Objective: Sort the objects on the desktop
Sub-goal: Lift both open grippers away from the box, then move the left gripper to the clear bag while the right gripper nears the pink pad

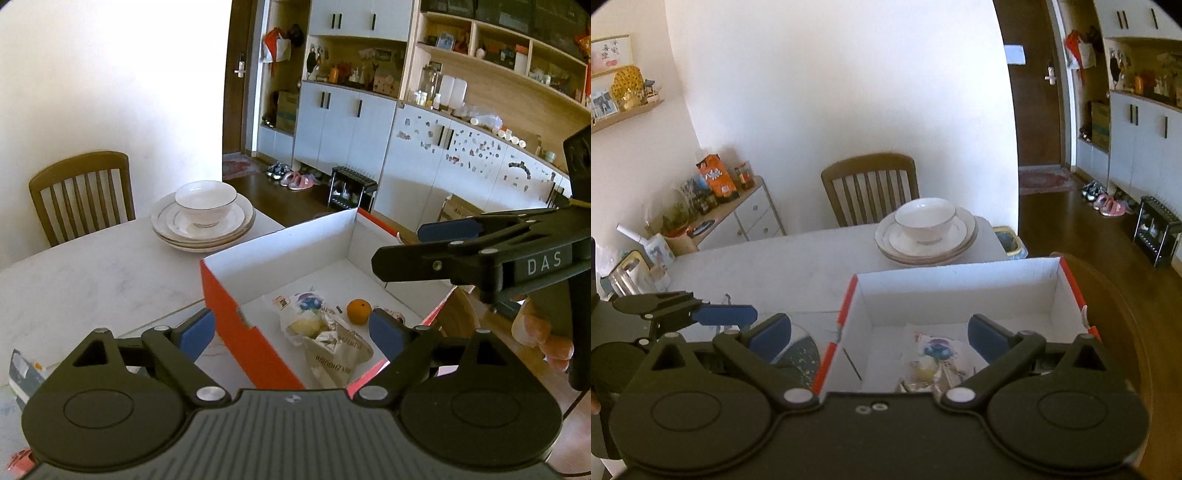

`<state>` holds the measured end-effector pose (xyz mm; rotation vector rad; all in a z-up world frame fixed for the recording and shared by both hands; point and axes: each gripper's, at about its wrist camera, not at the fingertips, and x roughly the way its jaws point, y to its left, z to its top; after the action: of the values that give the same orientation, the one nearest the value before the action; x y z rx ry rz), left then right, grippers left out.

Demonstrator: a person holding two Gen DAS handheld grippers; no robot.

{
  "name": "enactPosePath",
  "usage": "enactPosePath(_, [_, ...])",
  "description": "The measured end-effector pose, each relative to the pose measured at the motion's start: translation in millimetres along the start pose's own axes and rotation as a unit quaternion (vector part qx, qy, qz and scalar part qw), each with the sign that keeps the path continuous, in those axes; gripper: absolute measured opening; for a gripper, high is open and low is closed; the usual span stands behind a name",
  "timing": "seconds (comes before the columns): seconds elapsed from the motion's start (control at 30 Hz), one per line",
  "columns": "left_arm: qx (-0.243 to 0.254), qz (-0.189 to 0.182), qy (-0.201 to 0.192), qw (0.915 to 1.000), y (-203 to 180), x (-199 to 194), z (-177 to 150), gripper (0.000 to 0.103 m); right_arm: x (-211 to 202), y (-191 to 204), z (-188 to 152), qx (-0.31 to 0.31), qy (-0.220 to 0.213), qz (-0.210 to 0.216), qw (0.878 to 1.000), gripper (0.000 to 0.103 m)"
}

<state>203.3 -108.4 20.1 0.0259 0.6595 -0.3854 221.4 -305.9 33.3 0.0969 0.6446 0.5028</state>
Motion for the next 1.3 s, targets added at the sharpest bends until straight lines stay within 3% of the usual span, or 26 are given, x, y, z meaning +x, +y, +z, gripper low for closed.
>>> enactPosePath(0.1, [-0.007, 0.0, -0.003, 1.0, 9.0, -10.9, -6.7, 0.094, -0.5, 13.0, -3.6, -0.002, -0.003, -0.001, 1.0, 0.102])
enactPosePath(0.17, [-0.013, 0.0, -0.008, 0.9999, 15.0, -18.9, -11.6, 0.103, -1.4, 21.7, -5.9, -0.001, -0.004, 0.001, 1.0, 0.102])
enactPosePath(0.8, [-0.047, 0.002, -0.002, 0.9989, 98.1, -71.2, -74.8, 0.103, 15.5, 113.2, -39.6, -0.025, 0.003, -0.022, 0.999, 0.102])
enactPosePath(1.2, [-0.028, 0.043, -0.006, 0.9987, 142.2, -95.9, -120.2, 0.103, 35.9, 165.9, -70.2, -0.036, 0.011, -0.036, 0.999, 0.102])
enactPosePath(1.3, [-0.02, 0.067, -0.006, 0.9975, 152.2, -100.3, -131.7, 0.103, 41.2, 177.0, -79.5, -0.036, 0.018, -0.036, 0.999, 0.102])
